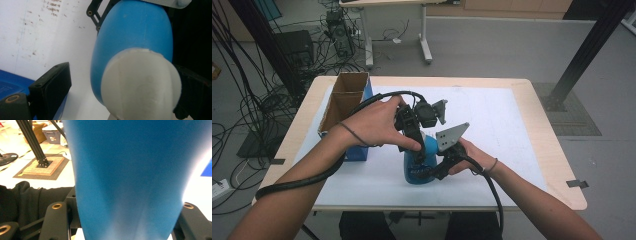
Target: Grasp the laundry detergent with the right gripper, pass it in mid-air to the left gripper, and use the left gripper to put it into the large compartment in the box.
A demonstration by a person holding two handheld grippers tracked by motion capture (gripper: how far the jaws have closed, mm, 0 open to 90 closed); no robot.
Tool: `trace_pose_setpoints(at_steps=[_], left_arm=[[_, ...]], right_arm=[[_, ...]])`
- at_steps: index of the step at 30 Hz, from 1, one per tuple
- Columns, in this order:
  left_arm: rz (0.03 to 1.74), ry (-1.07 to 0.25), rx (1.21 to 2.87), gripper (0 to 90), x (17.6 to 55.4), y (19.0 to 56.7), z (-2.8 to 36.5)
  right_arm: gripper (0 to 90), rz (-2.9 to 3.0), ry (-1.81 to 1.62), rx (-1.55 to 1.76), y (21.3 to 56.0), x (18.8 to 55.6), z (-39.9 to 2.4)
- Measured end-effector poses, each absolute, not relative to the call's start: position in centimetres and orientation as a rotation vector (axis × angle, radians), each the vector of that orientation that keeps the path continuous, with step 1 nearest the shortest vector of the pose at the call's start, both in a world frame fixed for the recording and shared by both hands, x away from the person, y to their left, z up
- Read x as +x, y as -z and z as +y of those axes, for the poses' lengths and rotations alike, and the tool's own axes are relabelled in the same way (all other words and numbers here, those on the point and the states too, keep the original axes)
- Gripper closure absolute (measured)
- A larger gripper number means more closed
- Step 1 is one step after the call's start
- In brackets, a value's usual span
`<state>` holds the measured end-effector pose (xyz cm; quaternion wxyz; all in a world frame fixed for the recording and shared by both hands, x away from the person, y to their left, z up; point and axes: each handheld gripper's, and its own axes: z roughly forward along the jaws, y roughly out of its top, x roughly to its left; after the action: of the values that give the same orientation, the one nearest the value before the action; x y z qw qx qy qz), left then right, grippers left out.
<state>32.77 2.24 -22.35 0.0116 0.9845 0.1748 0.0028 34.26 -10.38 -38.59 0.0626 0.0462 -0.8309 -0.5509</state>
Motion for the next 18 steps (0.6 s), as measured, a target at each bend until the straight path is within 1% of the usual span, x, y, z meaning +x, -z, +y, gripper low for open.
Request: trace_pose_setpoints(at_steps=[18], left_arm=[[0.524,-0.004,3.081,8.2,32.49,22.26,1.91]], right_arm=[[41.6,-2.515,1.663,0.148,38.50,34.17,-10.31]])
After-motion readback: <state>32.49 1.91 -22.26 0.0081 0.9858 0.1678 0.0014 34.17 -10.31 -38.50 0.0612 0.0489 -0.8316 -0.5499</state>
